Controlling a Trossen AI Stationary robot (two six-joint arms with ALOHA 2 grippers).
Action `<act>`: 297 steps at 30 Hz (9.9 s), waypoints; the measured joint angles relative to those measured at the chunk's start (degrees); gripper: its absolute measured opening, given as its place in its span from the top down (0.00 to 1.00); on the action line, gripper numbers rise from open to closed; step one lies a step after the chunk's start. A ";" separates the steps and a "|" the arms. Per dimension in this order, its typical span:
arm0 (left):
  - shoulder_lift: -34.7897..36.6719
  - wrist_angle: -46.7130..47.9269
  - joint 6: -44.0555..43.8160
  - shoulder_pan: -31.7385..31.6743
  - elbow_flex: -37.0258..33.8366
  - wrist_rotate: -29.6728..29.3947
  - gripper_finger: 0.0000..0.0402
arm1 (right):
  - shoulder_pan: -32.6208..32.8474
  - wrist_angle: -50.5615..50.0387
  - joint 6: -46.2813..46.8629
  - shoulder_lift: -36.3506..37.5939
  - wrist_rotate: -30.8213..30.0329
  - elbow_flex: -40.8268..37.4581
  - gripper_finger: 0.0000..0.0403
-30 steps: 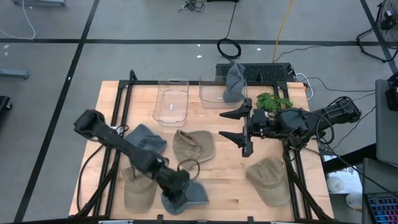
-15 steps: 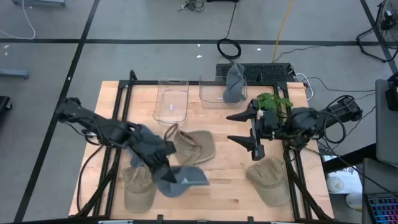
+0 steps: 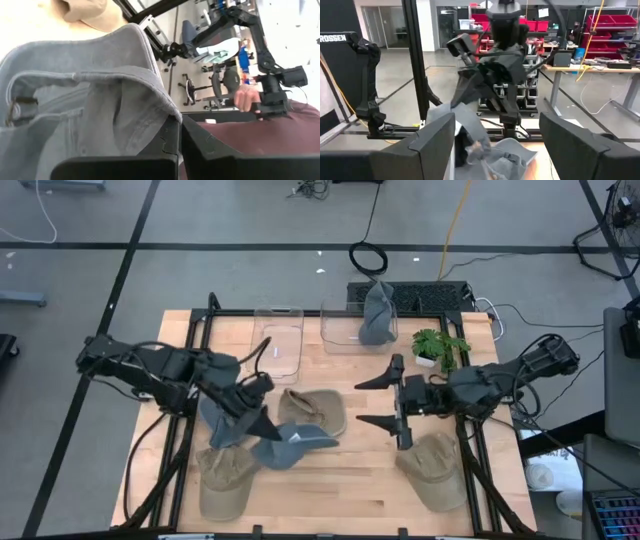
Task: Pick & Place hat
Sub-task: Put the bottom blue cap into the right transparent bin
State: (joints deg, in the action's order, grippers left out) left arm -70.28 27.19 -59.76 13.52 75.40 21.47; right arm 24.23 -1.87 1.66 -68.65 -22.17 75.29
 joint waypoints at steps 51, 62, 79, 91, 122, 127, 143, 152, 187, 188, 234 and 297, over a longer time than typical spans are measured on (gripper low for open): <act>3.69 -15.00 17.23 -7.93 0.02 -1.17 0.97 | -4.91 1.86 2.82 -8.12 6.00 0.00 0.98; 6.31 -18.64 33.01 -10.66 0.02 7.23 0.78 | -2.80 4.39 5.22 -2.52 11.93 0.00 0.99; 11.24 -25.25 52.57 -17.08 0.02 -6.59 0.60 | -5.98 31.42 -1.18 1.15 17.75 0.02 1.00; 8.49 -35.20 53.64 -17.75 -0.02 -6.44 0.29 | -13.12 52.09 -1.89 -6.73 22.34 0.04 1.00; -5.62 -56.98 44.75 -15.71 0.02 -4.55 0.19 | -19.04 65.63 11.18 -15.41 35.98 0.94 1.00; -5.63 -57.63 44.00 -14.60 0.02 -4.46 0.21 | -19.04 65.30 11.18 -15.31 36.00 0.94 1.00; -5.62 -61.76 40.68 -14.84 0.00 3.29 0.87 | -20.26 64.61 12.18 -15.29 34.71 0.94 1.00; -5.43 -61.97 40.89 -15.75 0.02 9.59 0.98 | -20.32 61.26 14.11 -15.29 32.13 0.94 0.78; 0.61 -15.23 35.22 -23.63 0.00 26.50 0.98 | -23.57 3.41 12.91 7.94 23.69 0.94 0.52; 0.29 -15.11 35.22 -23.39 0.00 26.52 0.98 | -23.85 2.75 13.67 7.64 23.67 0.94 0.51; -0.99 -8.87 32.62 -22.14 0.00 22.75 0.86 | -22.60 8.97 26.04 0.56 38.23 0.90 0.98; 10.03 -5.69 38.67 -38.95 0.02 12.45 0.67 | -31.68 4.38 -29.91 -8.85 -25.66 18.36 0.99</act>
State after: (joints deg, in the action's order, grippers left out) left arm -60.25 21.50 -21.09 -25.43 75.42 33.91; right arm -7.45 2.51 -28.25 -77.51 -47.83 93.64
